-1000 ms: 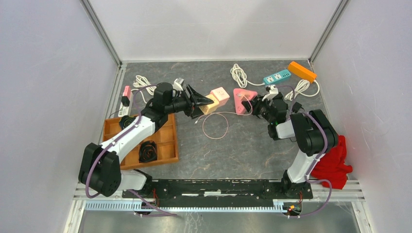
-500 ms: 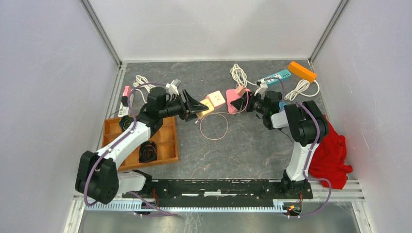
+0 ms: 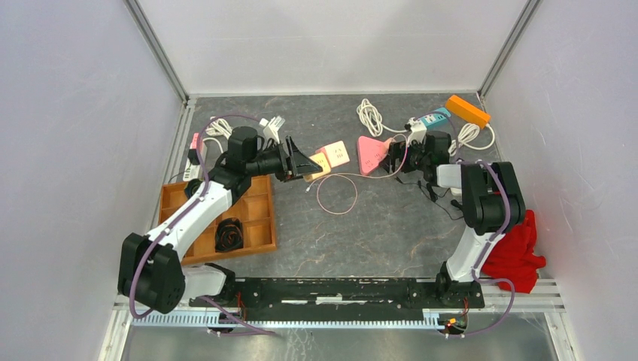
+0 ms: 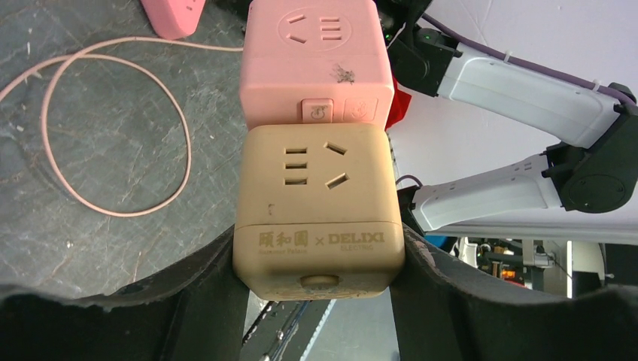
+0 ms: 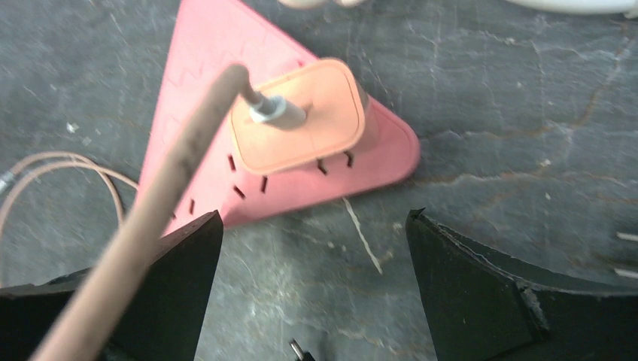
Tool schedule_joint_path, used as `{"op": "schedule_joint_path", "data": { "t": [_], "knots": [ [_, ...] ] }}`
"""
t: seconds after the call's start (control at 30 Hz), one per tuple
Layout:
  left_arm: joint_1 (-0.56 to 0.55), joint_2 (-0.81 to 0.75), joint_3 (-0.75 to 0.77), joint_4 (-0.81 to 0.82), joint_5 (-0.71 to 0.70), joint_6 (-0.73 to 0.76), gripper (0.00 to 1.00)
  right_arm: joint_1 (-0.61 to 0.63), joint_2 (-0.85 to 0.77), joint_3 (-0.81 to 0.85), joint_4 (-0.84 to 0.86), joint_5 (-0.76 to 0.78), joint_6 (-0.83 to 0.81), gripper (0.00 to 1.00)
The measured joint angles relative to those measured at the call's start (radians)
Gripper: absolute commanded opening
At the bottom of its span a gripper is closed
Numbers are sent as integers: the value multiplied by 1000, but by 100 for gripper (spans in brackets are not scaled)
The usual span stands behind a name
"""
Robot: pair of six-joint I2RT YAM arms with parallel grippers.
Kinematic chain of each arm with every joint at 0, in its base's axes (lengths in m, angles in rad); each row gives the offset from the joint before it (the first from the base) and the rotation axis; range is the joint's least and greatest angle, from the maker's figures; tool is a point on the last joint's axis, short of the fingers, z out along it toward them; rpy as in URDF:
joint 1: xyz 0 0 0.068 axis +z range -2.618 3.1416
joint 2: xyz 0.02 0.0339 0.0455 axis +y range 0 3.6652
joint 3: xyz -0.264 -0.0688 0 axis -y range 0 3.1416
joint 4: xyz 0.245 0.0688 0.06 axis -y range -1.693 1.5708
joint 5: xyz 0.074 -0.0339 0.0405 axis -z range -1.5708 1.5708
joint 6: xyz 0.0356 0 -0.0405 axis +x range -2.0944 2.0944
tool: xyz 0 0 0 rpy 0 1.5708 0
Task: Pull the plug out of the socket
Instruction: Place the socket at the center of the board.
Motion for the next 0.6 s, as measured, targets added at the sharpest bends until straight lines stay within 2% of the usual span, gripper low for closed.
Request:
{"op": "schedule_joint_path", "data": {
  "t": [0.33, 0.6],
  "knots": [
    [0, 90, 64, 31, 71, 32, 2, -2, -105, 13, -319, 102, -374, 98],
    [0, 123, 79, 68, 100, 34, 2, -27, -139, 77, -558, 153, -540, 96]
  ]
}}
